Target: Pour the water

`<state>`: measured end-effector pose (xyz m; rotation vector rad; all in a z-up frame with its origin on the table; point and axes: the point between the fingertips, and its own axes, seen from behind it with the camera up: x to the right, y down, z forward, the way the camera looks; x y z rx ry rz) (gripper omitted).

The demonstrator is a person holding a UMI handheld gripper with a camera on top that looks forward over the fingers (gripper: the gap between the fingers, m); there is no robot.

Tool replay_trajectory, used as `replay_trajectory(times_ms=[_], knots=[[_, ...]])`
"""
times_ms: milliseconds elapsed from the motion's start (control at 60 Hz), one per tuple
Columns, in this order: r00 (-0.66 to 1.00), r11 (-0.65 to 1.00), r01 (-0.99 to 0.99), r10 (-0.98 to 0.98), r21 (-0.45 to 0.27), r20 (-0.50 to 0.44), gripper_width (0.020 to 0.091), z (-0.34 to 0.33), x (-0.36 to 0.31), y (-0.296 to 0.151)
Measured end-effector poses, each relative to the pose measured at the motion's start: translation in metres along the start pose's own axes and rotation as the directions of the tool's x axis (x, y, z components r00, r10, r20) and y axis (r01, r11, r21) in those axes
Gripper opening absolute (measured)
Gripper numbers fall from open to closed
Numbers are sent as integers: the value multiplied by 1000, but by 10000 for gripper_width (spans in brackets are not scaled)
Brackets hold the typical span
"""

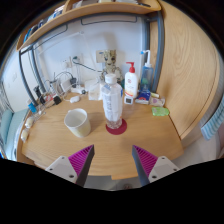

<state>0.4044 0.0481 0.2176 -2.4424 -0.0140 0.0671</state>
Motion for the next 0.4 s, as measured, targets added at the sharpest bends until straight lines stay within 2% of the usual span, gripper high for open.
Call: replay_trajectory(times_ms=[167, 400], knots=[[997, 999, 42, -40, -24, 67, 756, -25, -21, 4], [986, 992, 123, -124, 20, 108, 747, -38, -37, -6]])
